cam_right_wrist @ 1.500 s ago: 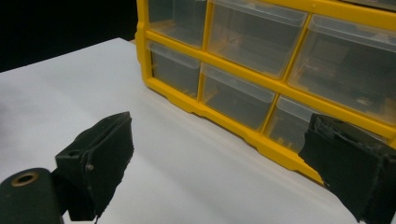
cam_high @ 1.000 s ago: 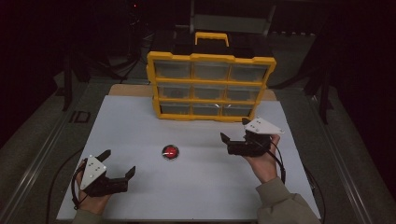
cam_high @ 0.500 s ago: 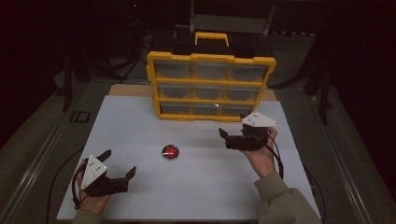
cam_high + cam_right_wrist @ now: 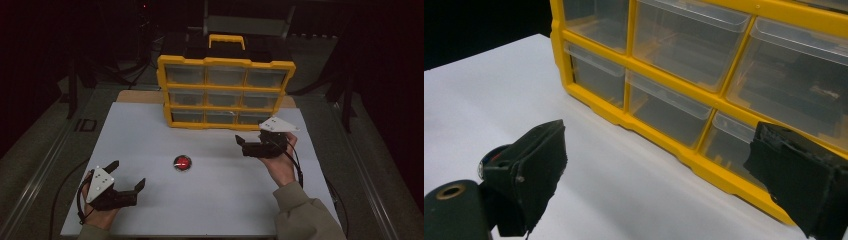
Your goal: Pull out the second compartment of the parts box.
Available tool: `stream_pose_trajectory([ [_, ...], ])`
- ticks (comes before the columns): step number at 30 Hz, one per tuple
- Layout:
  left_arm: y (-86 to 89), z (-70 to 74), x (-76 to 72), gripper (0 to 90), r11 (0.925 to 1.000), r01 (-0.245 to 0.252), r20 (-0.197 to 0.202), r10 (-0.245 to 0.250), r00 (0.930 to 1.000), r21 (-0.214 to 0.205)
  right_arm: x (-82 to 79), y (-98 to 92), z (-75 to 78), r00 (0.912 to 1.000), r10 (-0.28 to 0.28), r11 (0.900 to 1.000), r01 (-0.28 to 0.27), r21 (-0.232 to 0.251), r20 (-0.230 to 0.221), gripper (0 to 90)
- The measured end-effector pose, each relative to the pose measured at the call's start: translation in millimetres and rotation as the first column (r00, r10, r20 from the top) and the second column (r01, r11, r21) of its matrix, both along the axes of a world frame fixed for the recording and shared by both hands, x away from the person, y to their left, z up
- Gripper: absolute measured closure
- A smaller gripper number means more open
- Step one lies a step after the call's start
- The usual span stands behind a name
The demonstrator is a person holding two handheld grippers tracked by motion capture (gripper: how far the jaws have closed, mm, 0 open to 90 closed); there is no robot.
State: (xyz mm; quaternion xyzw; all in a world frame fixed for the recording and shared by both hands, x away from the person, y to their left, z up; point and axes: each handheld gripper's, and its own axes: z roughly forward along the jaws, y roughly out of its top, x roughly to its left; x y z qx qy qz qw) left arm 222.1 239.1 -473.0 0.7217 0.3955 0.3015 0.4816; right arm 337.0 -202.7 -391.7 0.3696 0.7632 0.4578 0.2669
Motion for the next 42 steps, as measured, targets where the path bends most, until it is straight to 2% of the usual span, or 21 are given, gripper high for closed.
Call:
stream_pose_trajectory([
  [13,0.2,0.0,-0.2,0.0,1.0,-0.003,0.001,0.003,1.0,-0.003,11.4,6.6,7.0,0.9999,-0.011,0.9994,0.011,-0.031,0.012,8.4],
  [19,0.3,0.0,-0.2,0.0,1.0,-0.003,0.0,0.003,1.0,-0.003,17.7,10.3,11.8,0.9997,-0.014,0.9979,0.015,-0.064,0.022,8.3],
  [31,0.3,-0.1,0.0,0.0,1.0,-0.004,-0.001,0.004,1.0,-0.001,25.2,21.4,17.0,0.9996,0.001,0.9934,0.002,-0.115,0.03,8.3],
  [42,0.2,-0.3,-0.1,0.0,1.0,-0.003,-0.003,0.003,1.0,-0.002,33.3,29.9,24.7,0.9995,0.006,0.9897,-0.001,-0.143,0.03,8.3],
])
